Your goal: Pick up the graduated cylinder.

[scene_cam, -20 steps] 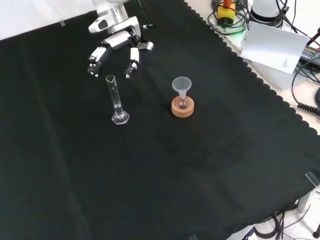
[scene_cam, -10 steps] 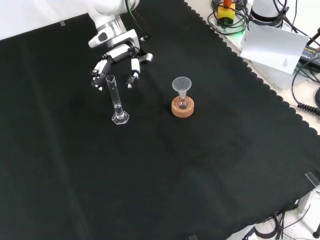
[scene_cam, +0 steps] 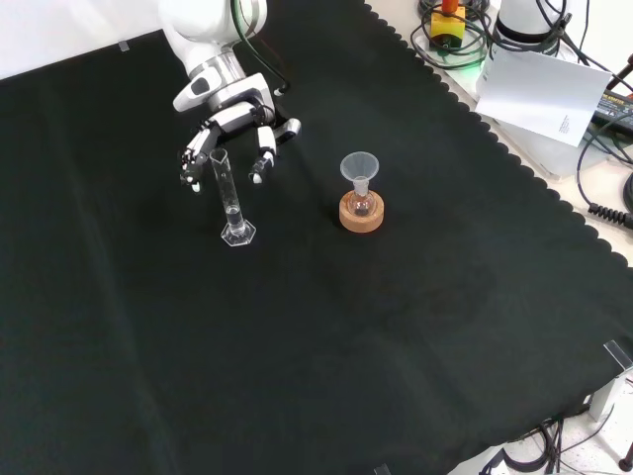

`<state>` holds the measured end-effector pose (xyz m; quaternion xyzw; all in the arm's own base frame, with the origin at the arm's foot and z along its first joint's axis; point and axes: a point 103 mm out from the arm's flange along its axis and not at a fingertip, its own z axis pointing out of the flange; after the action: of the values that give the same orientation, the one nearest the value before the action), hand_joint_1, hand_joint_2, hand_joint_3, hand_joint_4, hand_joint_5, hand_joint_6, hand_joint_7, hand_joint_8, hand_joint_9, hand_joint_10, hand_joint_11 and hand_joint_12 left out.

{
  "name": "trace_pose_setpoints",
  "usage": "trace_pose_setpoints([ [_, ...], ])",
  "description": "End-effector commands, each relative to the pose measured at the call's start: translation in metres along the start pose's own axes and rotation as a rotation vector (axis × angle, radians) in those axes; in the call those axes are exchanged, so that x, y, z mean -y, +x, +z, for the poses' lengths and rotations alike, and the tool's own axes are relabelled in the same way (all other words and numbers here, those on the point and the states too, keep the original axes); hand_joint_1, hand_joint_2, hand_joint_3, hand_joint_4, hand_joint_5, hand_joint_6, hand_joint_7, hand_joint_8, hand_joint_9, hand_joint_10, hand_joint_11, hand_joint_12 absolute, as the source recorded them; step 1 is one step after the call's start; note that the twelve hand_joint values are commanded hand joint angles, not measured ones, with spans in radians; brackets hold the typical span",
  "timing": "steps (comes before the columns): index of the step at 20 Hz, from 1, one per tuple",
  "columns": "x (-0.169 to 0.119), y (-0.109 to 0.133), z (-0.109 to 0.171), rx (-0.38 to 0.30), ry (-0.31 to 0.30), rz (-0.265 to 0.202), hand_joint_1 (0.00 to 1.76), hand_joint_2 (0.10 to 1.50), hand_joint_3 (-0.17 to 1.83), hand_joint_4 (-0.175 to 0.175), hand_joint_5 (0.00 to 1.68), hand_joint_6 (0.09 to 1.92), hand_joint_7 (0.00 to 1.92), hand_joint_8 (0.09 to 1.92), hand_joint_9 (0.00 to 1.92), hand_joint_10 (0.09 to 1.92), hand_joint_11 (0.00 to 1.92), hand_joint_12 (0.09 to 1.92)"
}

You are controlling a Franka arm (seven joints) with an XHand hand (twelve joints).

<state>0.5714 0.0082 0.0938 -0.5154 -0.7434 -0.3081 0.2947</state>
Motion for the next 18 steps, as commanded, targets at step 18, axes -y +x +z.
trace_pose_setpoints([
  [18,-0.019,-0.001,0.031,-0.186,-0.082,-0.023,1.0,0.6,0.6,-0.054,0.58,0.15,0.47,0.64,0.72,0.52,0.53,1.22],
])
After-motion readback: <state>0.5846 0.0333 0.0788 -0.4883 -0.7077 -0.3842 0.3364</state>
